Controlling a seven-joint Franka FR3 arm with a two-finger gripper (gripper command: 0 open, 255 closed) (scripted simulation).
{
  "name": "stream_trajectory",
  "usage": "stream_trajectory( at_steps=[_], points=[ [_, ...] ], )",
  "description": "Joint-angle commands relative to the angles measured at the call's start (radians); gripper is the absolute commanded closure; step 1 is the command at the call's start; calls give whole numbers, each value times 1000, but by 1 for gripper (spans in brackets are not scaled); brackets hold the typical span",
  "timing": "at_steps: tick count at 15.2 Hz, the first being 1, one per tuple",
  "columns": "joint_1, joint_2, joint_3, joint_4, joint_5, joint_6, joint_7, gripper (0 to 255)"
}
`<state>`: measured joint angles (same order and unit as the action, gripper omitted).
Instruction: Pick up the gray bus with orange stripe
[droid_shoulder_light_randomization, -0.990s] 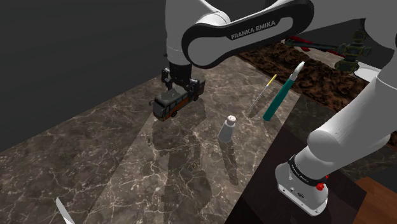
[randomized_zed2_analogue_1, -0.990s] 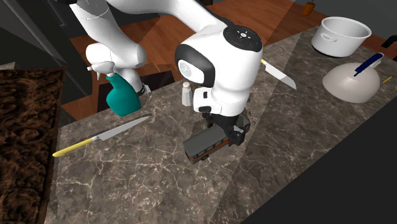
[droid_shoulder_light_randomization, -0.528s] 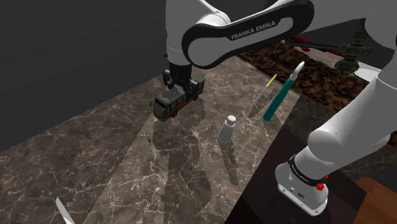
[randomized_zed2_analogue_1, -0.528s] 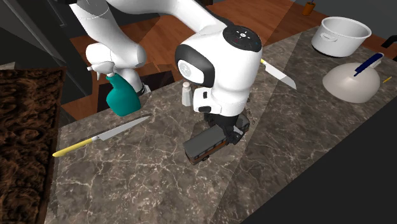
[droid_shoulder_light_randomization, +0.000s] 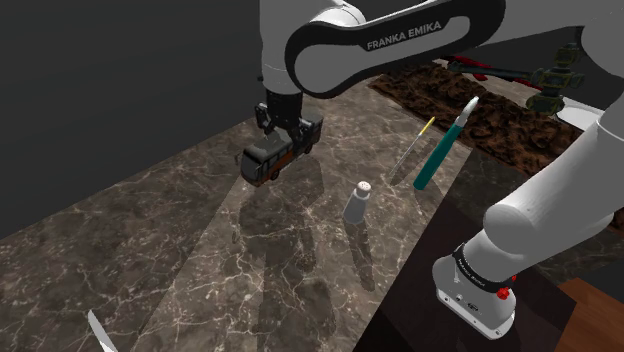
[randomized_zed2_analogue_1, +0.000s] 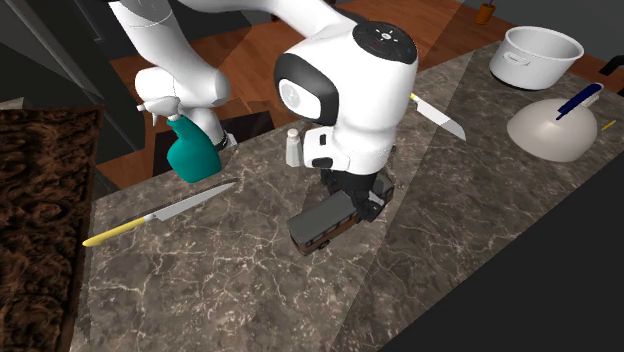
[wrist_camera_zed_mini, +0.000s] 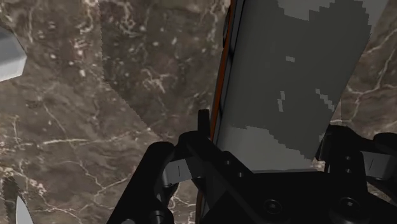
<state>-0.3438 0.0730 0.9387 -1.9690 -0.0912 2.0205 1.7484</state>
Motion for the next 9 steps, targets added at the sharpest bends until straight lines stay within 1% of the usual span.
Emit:
stream_trajectory(
  at_steps=[1,9],
  points=[
    [-3,-7,0,24,7,-27,-8,255],
    [-9,-40,0,108,38,-129,-32,255]
  ],
)
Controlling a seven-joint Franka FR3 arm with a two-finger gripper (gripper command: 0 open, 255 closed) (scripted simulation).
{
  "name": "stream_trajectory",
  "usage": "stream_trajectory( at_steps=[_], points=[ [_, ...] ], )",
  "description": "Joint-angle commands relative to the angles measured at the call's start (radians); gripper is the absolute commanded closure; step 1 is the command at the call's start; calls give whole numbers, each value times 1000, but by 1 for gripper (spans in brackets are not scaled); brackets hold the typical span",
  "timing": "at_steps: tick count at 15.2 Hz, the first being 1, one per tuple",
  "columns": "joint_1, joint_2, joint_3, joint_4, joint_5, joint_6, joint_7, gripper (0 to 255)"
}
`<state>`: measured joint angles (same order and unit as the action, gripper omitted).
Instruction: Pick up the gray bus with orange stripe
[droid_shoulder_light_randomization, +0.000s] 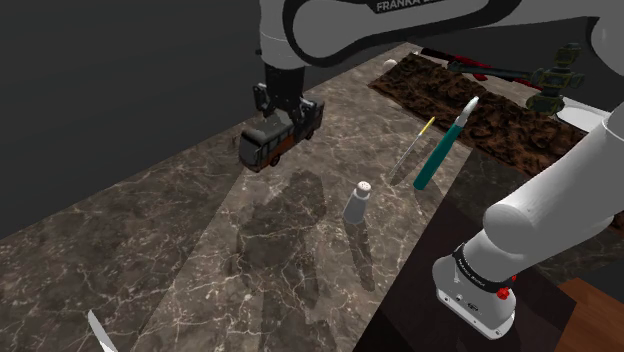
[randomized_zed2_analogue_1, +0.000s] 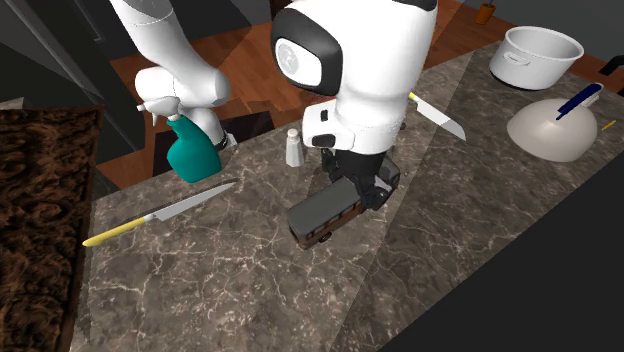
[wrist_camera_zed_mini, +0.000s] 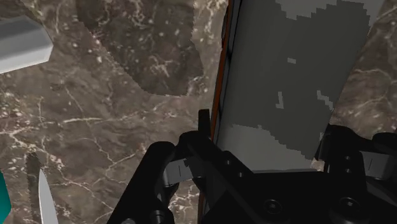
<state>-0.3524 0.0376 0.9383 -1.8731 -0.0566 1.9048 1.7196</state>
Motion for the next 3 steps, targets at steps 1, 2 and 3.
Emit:
stream_trajectory(
  at_steps=[1,2,3],
  points=[
    [-1,-7,0,24,6,-26,-5,255],
    [-1,-7,0,25,7,-28,-5,255],
    [-1,-7,0,25,6,-28,-5,255]
  ],
)
